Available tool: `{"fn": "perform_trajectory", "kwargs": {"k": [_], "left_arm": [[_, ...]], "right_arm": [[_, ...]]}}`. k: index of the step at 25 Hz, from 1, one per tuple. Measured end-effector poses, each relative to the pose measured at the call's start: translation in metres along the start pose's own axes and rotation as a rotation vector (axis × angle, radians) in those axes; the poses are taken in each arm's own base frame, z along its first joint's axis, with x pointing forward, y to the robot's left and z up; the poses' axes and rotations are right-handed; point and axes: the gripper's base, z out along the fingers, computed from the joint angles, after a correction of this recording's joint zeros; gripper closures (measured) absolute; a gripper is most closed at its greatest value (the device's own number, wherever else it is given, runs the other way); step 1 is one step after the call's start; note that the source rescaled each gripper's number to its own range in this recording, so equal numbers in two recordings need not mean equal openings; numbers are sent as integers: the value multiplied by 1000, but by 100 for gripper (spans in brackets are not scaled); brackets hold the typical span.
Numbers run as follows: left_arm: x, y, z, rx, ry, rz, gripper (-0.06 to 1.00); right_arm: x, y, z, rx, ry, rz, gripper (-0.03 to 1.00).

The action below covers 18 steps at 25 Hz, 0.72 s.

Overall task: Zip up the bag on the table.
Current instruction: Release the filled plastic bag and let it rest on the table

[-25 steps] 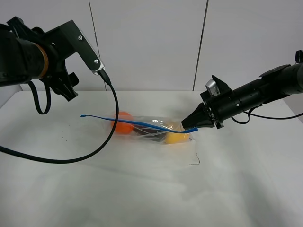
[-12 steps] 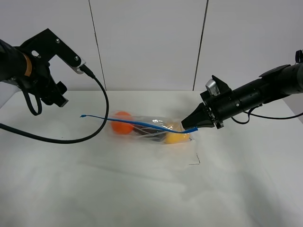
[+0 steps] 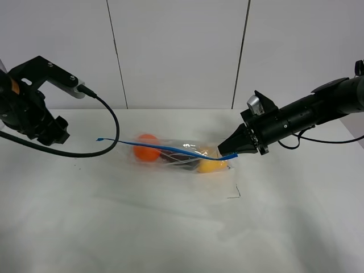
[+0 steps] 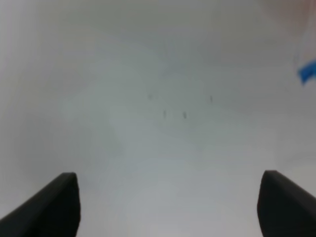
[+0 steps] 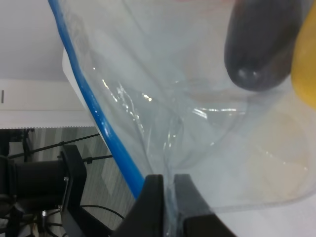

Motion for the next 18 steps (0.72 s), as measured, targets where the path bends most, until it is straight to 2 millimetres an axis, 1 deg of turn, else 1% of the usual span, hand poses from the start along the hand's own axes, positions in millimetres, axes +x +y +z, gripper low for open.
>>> {"fn": "perform_trajectory", "kwargs": {"k": [6, 11, 14, 18], "left_arm": [[22, 11, 4, 106, 166, -142, 20], [40, 27, 6, 172, 255, -283, 20], [47, 34, 7, 172, 289, -322, 20], [49, 34, 7, 184, 309, -329, 20]], "right_arm": [[0, 0, 0, 0, 0, -1, 97], [0, 0, 0, 1, 1, -11, 97], [1, -1, 0, 6, 9, -16, 97], [2, -2, 0, 21, 26, -25, 97]]}}
